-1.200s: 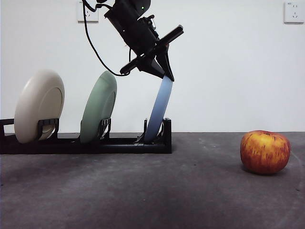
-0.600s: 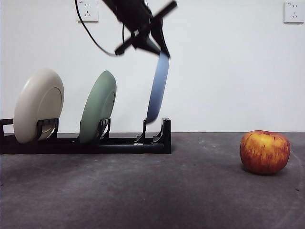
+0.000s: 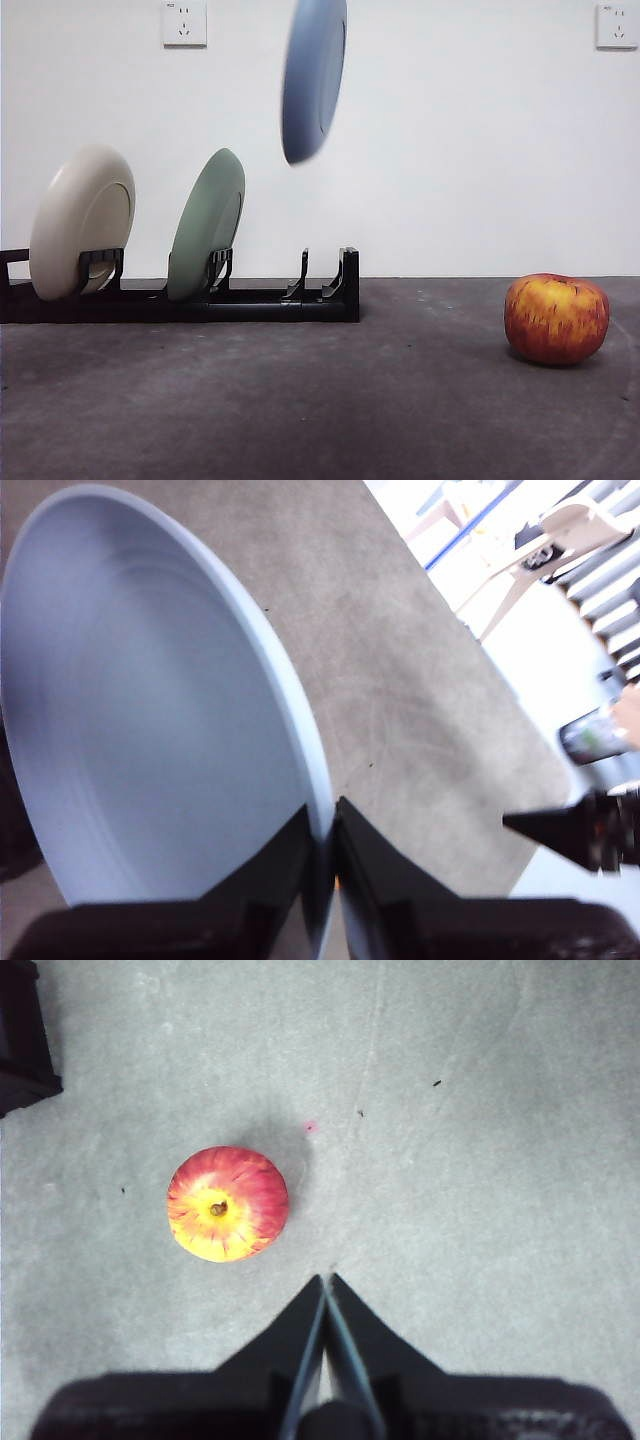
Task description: Take the blue plate from the plate rack,put the plate on the table,take the apple from the table,put the apple in the plate
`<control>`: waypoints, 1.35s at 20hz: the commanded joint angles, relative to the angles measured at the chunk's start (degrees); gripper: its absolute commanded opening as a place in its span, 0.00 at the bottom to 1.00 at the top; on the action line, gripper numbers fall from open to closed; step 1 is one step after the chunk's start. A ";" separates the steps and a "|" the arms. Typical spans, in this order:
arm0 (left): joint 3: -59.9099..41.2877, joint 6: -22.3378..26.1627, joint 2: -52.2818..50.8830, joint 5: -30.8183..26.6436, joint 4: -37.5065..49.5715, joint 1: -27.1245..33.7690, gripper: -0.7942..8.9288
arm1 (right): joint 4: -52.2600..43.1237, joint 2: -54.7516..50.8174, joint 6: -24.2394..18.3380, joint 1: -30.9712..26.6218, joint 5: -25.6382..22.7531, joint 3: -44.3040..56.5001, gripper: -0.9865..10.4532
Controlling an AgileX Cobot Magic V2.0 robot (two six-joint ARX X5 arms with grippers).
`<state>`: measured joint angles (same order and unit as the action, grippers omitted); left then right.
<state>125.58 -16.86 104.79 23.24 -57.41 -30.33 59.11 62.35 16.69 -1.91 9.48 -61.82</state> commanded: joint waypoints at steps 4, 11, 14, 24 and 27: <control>0.24 9.20 -5.11 -3.43 -4.04 -1.73 0.07 | -0.13 0.07 -0.39 0.09 0.15 -0.26 0.09; -0.63 19.08 -7.72 -21.92 -18.27 -9.05 0.07 | -0.17 0.07 -0.39 0.09 0.17 -0.26 0.09; -2.54 19.02 -8.79 -23.26 -18.27 -12.96 0.07 | -0.24 0.07 -0.39 0.11 0.20 -0.26 0.09; -31.80 19.56 -15.08 -39.41 -8.55 -28.04 0.07 | 1.66 0.07 -0.96 5.14 0.11 -0.26 0.09; -45.11 19.65 -14.88 -41.33 0.59 -29.24 0.07 | -0.28 0.07 -4.02 8.85 -0.09 -0.26 0.09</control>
<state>82.39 2.09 89.86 -17.52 -57.23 -59.33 59.18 62.39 14.28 6.70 9.41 -61.82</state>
